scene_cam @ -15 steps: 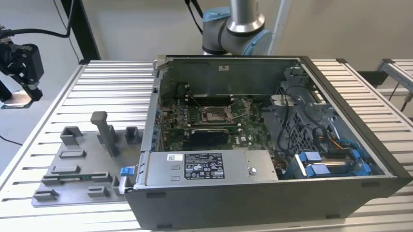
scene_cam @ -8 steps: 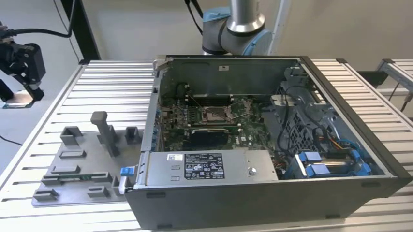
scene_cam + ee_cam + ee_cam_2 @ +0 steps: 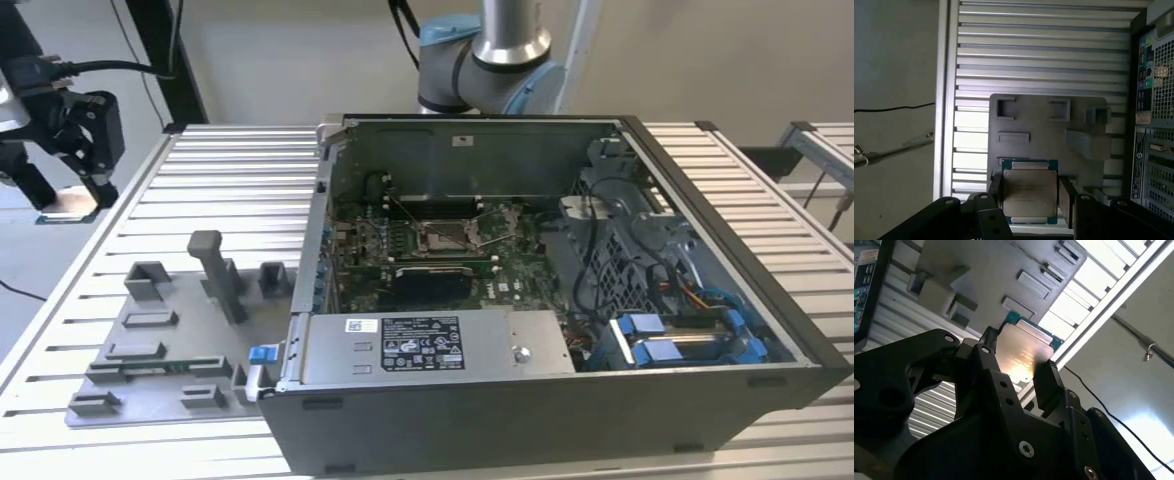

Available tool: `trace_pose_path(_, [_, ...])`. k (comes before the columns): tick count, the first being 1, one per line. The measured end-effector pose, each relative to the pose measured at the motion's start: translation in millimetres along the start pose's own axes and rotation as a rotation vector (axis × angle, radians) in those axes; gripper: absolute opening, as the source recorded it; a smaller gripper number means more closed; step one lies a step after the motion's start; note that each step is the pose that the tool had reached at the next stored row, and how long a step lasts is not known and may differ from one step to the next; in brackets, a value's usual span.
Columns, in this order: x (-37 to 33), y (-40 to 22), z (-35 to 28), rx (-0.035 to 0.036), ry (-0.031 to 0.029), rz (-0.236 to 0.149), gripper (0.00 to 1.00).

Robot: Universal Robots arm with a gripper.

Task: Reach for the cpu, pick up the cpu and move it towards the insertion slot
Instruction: 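Pick up the cpu and move it towards the insertion slot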

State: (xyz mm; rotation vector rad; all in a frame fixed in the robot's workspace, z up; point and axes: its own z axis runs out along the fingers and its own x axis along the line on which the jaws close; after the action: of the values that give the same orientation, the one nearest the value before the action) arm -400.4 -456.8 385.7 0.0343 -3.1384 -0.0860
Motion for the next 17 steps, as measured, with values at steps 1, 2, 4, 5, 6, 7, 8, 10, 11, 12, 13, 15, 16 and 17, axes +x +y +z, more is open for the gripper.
trace_pose_path(1, [-3.5, -0.1, 0.0, 0.0, 0.0008, 0.0, 0.0])
trace_pose_path(2, [-7.4, -0.1, 0.0, 0.0, 0.0017, 0.0, 0.0])
trace_pose_path(4, [-14.6, -0.3, -0.1, 0.0, 0.0031, 0.0, 0.0])
trace_pose_path(5, [-18.7, -0.4, 0.0, -0.0001, 0.0038, 0.0, 0.0])
trace_pose_path(6, [-22.5, -0.5, 0.0, -0.0001, 0.0045, 0.0, 0.0])
trace_pose_path(7, [-26.2, -0.6, 0.0, -0.0002, 0.0052, 0.0, 0.0])
trace_pose_path(8, [-30.0, -0.7, -0.1, -0.0001, 0.006, 0.0, 0.0])
trace_pose_path(10, [-37.6, -0.8, -0.1, -0.0002, 0.0075, 0.0, 0.0])
trace_pose_path(11, [-41.5, -0.9, -0.1, -0.0002, 0.0082, 0.001, 0.0])
trace_pose_path(12, [-45.3, -1.0, -0.1, -0.0002, 0.009, 0.001, 0.0])
trace_pose_path(13, [-49.5, -1.1, -0.1, -0.0003, 0.0099, 0.001, 0.0])
trace_pose_path(15, [-57.2, -1.2, -0.1, -0.0003, 0.0114, 0.001, 0.0])
trace_pose_path(16, [-61.2, -1.3, -0.1, -0.0003, 0.0121, 0.001, 0.0])
trace_pose_path(17, [-65.1, -1.4, -0.1, -0.0003, 0.0129, 0.001, 0.0])
